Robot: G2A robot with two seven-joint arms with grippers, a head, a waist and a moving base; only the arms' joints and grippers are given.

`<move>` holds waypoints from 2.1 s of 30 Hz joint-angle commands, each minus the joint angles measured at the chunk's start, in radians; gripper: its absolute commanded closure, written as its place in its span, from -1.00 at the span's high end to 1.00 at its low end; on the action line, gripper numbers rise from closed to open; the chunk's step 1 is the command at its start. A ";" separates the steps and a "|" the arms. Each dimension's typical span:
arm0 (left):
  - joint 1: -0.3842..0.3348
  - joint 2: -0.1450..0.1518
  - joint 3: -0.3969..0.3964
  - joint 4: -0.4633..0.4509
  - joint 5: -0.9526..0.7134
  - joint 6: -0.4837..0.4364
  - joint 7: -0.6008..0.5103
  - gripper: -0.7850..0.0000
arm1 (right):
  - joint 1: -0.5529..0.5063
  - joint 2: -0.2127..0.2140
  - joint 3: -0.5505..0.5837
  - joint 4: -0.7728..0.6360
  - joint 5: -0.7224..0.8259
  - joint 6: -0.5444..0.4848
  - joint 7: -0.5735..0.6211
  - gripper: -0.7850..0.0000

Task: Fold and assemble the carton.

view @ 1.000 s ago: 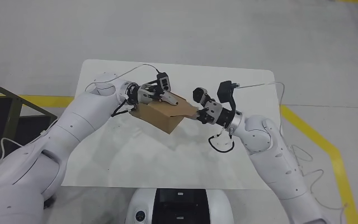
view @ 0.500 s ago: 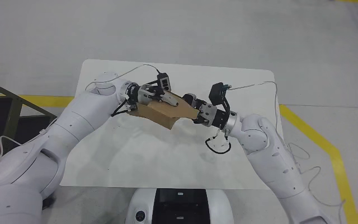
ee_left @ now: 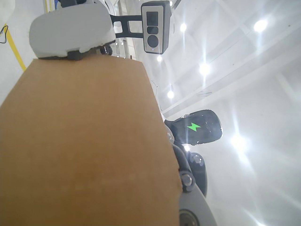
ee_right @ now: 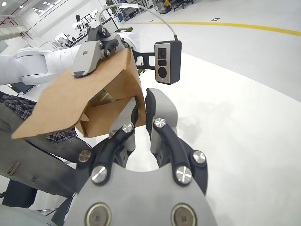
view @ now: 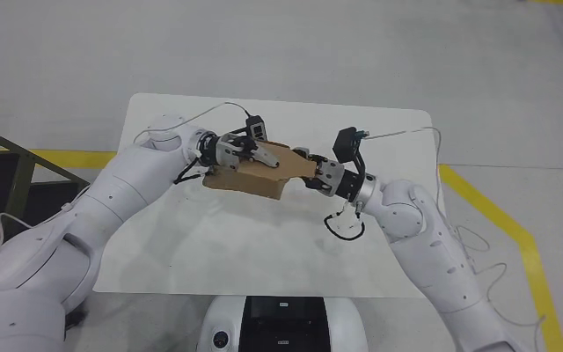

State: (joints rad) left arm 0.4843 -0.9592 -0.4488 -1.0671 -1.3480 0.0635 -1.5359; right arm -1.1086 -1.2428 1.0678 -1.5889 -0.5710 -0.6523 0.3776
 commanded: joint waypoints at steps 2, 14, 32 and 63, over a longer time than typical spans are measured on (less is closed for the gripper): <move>0.001 0.003 -0.002 0.004 -0.004 -0.007 0.000 -1.00 | -0.006 0.002 0.008 -0.012 0.002 0.001 -0.005 1.00; -0.014 0.020 -0.009 0.052 0.069 -0.071 0.000 -1.00 | -0.060 0.019 0.092 -0.024 0.065 0.016 -0.023 1.00; -0.051 0.002 -0.070 0.119 0.481 -0.492 0.145 -1.00 | -0.108 0.039 0.127 -0.138 0.393 0.167 0.210 -1.00; 0.028 -0.004 -0.212 -0.022 0.584 -0.494 0.146 -1.00 | -0.018 0.028 0.039 -0.076 0.493 0.463 0.285 0.42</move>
State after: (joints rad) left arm 0.5124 -0.9615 -0.6591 -1.0868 -0.7643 -0.4315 -1.3886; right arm -1.1289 -1.2149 1.1080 -1.6671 -0.0800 -0.1917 0.6621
